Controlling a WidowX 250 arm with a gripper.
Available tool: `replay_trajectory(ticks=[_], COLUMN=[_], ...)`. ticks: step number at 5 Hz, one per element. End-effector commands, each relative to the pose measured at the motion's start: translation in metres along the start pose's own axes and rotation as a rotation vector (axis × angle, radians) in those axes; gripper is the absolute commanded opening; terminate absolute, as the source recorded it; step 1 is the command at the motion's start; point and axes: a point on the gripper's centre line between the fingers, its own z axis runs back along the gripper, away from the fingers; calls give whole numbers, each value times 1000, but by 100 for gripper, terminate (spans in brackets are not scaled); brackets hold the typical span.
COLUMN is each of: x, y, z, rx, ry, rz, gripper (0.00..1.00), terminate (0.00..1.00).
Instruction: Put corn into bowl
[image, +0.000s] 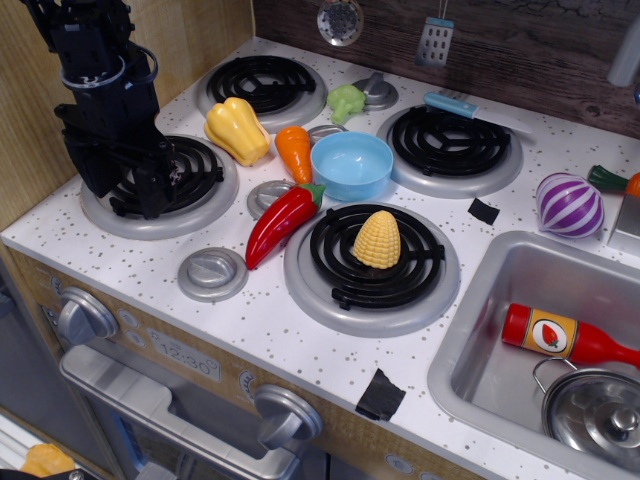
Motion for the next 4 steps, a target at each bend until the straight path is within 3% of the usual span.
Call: replay_trajectory(ticks=[1,4], x=[0,8], y=[0,-107], z=[0,69], rx=[0,71], ry=[0,4], rz=[0,120], gripper=[100,100], terminate=[0,0])
